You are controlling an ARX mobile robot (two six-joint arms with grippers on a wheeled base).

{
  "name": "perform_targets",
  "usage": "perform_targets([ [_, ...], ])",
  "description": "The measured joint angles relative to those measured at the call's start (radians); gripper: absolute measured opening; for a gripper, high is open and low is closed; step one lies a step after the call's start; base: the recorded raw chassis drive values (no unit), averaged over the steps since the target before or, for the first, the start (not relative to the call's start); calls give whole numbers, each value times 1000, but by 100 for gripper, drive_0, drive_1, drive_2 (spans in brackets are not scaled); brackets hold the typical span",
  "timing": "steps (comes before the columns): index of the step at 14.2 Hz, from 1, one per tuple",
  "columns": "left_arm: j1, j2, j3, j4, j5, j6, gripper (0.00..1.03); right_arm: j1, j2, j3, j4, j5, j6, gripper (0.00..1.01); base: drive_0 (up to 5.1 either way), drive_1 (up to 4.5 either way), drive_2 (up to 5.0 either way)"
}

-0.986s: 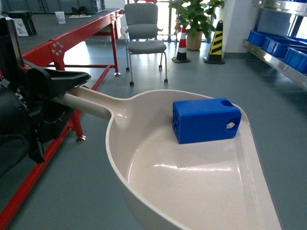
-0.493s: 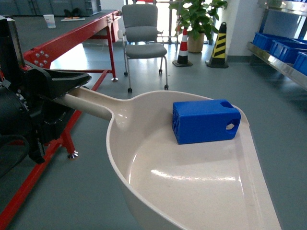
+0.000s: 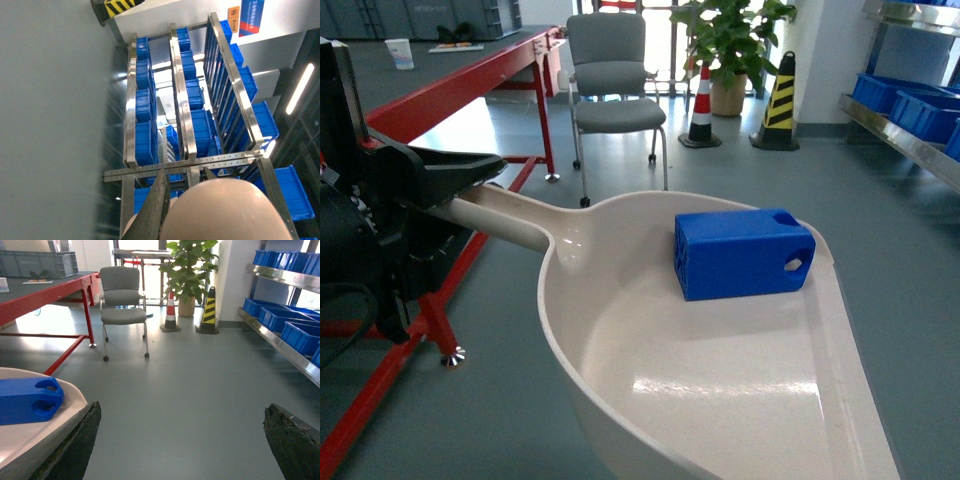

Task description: Place part in tray to right shelf

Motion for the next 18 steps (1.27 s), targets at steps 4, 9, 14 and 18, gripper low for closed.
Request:
perform_targets([
  [4,0,0,0,2,-2,0,14,0,0,0,2,0,0,98,10,441,-420],
  [9,0,0,0,-1,-2,0,14,0,0,0,-1,0,0,98,16,449,-416],
  [14,9,2,2,-8,-10,0,14,0,6,0,1,-4,0,98,-60,114,-233],
  [18,-2,2,2,0,2,-1,14,0,0,0,1,-3,0,98,-192,-192,-192],
])
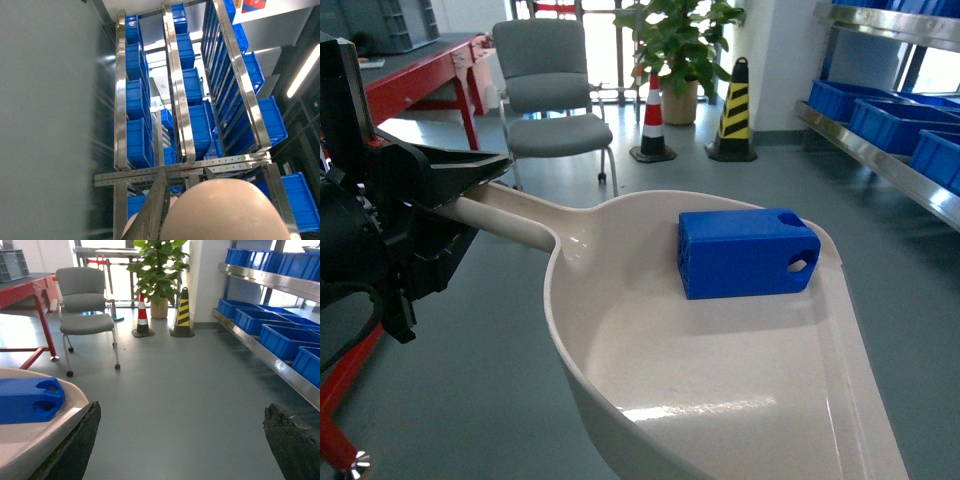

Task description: Place part in tray to right shelf

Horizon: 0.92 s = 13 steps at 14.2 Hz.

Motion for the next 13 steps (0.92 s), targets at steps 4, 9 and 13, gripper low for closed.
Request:
perform_targets([
  [4,1,0,0,0,-3,0,14,0,0,0,1,0,0,98,-156,-156,-156],
  [9,2,0,0,0,-3,0,14,0,0,0,1,0,0,98,-162,-162,-162],
  [13,2,0,0,0,-3,0,14,0,0,0,1,0,0,98,-155,-155,-155],
])
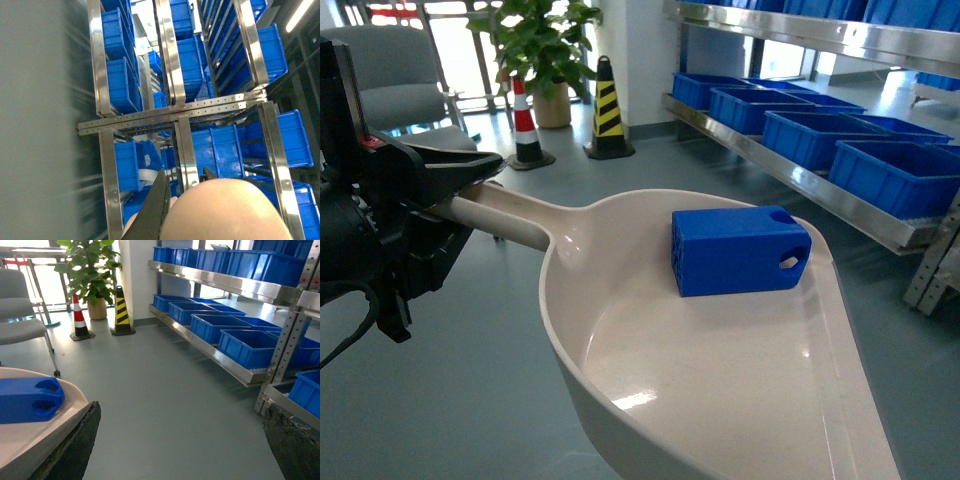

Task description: Place part in tray to right shelf

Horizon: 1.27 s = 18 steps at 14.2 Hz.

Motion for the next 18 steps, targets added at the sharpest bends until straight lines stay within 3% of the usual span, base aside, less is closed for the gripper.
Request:
perform_targets([
  [18,0,0,0,0,1,0,14,0,0,0,0,0,0,98,-162,-162,-162],
])
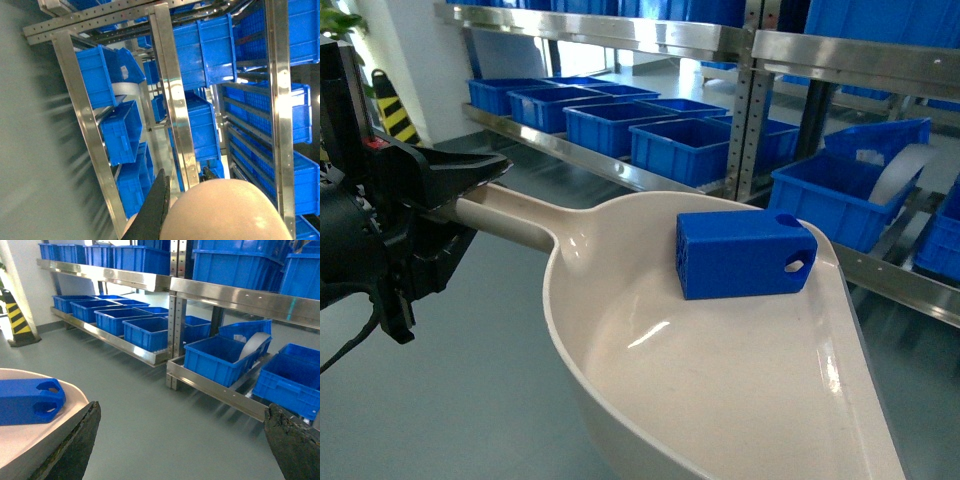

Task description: Place part in tray to right shelf

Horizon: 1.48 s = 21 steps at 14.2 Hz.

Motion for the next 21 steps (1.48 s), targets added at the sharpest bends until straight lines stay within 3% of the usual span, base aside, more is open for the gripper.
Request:
perform_targets([
  [21,0,0,0,0,0,0,14,0,0,0,0,0,0,98,-162,-162,-162],
])
